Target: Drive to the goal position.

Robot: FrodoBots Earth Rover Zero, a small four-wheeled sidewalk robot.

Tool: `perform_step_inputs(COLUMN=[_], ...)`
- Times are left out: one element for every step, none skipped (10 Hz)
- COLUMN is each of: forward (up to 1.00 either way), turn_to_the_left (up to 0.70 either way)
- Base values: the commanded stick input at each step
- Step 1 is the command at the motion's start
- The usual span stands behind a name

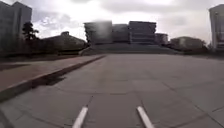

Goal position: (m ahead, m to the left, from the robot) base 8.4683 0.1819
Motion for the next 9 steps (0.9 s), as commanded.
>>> perform_step_inputs(forward=[1.0, 1.0, 1.0, 1.0, 1.0, 1.0, 1.0, 1.0, 1.0], turn_to_the_left=[-0.11, -0.08, -0.05, -0.02, 0.0, 0.0, 0.0, 0.0, 0.0])
